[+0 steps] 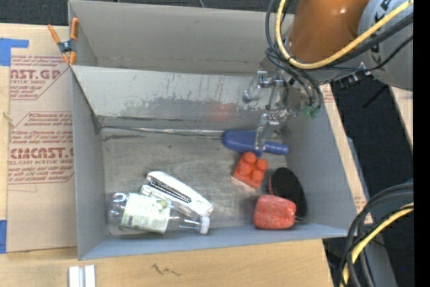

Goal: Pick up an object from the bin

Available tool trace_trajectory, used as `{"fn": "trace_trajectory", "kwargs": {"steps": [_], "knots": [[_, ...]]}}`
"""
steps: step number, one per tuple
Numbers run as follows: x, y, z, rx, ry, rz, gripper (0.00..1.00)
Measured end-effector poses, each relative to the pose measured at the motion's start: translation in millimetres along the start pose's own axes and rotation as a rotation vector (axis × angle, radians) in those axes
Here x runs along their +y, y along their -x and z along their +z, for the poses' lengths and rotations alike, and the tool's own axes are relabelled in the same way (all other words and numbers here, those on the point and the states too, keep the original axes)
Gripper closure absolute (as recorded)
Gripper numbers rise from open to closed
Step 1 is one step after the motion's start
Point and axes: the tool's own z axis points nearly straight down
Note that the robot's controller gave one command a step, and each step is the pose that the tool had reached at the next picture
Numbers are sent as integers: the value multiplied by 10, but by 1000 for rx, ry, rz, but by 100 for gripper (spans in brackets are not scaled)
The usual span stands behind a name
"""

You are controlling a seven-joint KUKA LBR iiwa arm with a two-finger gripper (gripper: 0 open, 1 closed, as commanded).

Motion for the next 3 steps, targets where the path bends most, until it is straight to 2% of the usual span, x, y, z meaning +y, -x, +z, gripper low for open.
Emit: {"fn": "trace_trajectory", "kwargs": {"steps": [1, 2, 3], "knots": [[-349, 1, 670, -3, 0, 104, 0], [-652, -51, 877, 1, 0, -116, 0], [-818, -36, 922, 0, 0, 79, 0]]}}
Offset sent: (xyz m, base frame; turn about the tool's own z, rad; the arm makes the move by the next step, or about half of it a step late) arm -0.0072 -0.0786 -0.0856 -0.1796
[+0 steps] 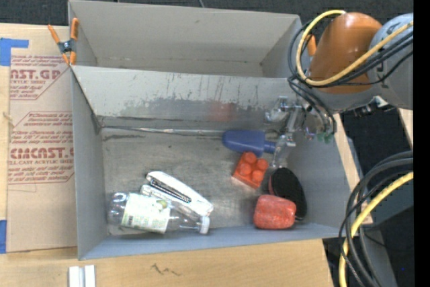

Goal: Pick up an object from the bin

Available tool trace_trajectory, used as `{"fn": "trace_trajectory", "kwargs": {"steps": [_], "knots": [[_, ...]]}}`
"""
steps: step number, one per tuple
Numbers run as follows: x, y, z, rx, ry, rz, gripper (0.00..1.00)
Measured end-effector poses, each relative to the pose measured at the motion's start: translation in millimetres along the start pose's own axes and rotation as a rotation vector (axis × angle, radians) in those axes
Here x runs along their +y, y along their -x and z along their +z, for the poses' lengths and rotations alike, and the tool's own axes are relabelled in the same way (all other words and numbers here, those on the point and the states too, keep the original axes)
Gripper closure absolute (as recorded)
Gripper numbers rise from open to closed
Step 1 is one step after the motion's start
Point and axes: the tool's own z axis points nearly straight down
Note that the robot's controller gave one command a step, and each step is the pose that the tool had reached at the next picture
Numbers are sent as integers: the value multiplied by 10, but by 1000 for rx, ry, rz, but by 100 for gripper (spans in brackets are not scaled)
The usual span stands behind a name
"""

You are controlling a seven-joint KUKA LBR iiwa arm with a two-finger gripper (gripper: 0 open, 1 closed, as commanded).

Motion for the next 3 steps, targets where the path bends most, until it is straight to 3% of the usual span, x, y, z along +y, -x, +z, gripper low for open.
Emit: {"fn": "trace_trajectory", "kwargs": {"steps": [1, 2, 3], "knots": [[-124, 13, 751, -6, -1, 46, 0], [-125, -1, 725, -2, -1, 44, 100], [-125, -1, 725, -2, -1, 44, 100]]}}
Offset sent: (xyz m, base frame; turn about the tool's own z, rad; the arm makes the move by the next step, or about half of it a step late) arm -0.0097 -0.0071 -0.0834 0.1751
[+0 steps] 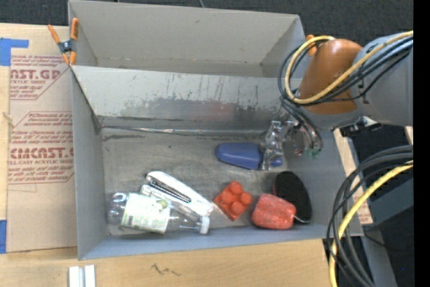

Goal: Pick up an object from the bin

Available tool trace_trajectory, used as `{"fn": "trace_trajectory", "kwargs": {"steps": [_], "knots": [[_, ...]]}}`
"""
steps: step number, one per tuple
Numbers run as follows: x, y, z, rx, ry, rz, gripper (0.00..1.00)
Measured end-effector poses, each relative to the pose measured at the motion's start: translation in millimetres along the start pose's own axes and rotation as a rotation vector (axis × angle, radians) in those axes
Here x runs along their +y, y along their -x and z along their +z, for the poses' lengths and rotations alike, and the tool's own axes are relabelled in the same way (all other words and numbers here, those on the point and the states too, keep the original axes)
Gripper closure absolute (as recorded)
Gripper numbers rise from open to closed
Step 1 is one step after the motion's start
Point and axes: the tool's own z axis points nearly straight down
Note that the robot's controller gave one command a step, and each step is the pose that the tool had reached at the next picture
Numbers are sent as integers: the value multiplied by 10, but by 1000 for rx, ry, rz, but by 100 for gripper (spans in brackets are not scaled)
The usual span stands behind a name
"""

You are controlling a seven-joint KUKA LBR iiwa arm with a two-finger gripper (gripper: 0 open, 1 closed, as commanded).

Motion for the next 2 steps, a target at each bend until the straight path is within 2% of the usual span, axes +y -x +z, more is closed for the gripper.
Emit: {"fn": "trace_trajectory", "kwargs": {"steps": [1, 2], "knots": [[2, -18, -37, 7, 0, 0, 100], [4, -35, -232, 14, 1, 0, 100]]}}
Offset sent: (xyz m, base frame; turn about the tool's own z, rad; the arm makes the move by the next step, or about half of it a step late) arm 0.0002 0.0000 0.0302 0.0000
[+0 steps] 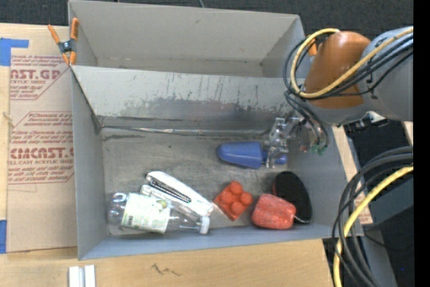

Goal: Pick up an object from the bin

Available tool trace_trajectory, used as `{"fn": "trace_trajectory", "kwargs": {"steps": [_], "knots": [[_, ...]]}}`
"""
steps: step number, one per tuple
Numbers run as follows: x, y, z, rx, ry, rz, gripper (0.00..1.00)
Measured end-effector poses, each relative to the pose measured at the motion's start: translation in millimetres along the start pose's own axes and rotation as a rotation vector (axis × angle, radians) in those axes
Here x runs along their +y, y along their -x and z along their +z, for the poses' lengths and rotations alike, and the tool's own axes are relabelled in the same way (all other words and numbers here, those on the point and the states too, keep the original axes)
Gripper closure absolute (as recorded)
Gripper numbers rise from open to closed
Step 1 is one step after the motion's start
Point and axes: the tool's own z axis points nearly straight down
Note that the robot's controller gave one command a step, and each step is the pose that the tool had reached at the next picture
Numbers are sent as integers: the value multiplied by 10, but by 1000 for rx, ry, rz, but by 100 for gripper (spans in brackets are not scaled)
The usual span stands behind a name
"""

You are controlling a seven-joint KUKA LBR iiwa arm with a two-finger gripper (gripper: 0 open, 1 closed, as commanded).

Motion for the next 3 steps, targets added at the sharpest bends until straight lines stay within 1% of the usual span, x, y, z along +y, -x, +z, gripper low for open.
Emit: {"fn": "trace_trajectory", "kwargs": {"steps": [1, 3], "knots": [[-1, 29, -169, -11, -1, 0, 100], [1, 16, -371, -10, -1, 0, 100]]}}
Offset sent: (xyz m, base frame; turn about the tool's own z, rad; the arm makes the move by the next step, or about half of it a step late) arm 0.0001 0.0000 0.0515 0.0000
